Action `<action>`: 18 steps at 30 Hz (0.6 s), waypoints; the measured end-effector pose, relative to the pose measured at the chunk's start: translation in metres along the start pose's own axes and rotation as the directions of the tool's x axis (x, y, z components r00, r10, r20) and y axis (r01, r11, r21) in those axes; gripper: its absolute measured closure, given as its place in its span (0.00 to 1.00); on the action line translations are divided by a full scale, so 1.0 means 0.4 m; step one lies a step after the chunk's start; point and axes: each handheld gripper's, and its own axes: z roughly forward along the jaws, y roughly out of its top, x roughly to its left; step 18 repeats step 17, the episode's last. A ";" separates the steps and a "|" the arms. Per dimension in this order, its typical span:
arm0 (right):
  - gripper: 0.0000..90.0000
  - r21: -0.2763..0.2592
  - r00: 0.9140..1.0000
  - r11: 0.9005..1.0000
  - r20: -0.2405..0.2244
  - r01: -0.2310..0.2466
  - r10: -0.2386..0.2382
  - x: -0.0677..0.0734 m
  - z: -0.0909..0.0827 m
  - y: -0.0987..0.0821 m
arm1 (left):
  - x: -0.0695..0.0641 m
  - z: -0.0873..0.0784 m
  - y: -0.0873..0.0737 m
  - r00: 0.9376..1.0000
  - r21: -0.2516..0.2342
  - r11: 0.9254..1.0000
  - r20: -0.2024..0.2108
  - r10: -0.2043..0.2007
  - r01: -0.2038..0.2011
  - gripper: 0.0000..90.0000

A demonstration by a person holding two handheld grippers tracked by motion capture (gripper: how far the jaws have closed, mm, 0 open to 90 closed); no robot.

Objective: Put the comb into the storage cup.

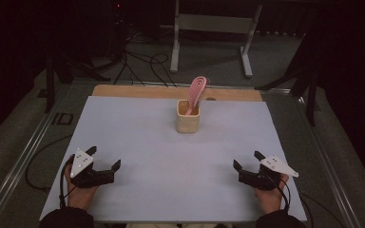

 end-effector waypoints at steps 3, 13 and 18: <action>0.10 0.001 1.000 1.000 0.019 0.015 -0.015 0.003 -0.006 -0.005 | 0.001 0.000 -0.001 1.000 -0.001 1.000 -0.002 0.000 0.000 0.00; 0.10 0.020 0.999 0.999 0.018 0.035 -0.035 0.003 -0.001 -0.014 | -0.006 0.007 -0.003 1.000 0.007 1.000 -0.005 0.012 -0.012 0.00; 0.10 0.027 0.999 0.999 0.021 0.040 -0.040 0.003 0.006 -0.019 | -0.005 0.007 -0.003 1.000 0.007 1.000 -0.009 0.012 -0.012 0.00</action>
